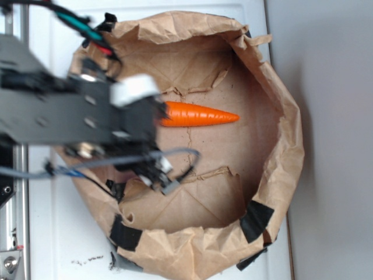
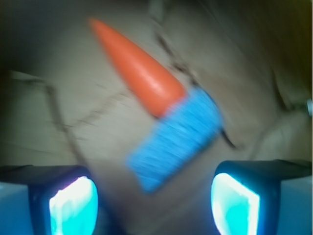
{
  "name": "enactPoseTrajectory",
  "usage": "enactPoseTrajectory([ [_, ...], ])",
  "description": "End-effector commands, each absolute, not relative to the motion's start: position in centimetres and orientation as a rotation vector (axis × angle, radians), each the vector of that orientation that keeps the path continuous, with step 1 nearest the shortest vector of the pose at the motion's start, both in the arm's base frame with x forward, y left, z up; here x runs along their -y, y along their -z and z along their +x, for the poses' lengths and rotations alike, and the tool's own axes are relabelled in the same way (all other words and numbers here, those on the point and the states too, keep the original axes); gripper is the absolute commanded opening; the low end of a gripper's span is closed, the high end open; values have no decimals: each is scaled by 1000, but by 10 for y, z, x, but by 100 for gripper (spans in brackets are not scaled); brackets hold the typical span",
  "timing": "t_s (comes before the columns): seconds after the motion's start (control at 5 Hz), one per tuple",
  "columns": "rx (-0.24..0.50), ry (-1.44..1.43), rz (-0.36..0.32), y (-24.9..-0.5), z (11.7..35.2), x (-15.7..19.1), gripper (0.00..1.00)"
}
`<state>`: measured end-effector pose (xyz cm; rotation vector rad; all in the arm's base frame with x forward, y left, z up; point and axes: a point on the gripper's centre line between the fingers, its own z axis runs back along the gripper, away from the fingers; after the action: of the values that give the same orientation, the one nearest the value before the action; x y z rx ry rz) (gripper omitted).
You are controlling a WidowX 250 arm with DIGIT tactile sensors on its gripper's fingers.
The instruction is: Grab the blue sponge.
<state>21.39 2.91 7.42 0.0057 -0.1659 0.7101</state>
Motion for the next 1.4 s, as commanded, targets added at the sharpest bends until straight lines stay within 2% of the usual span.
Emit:
enactPoseTrajectory([
  [0.0, 244, -835, -21, -48, 216, -47, 100],
  [0.2, 247, -874, -15, -53, 230, -42, 100],
  [0.6, 248, -945, 31, -52, 198, -40, 100],
  [0.8, 259, -961, 39, -54, 179, -43, 0],
  [1.0, 283, -956, 18, -65, 167, -43, 0],
  [1.2, 274, -939, 23, -70, 168, -43, 100],
])
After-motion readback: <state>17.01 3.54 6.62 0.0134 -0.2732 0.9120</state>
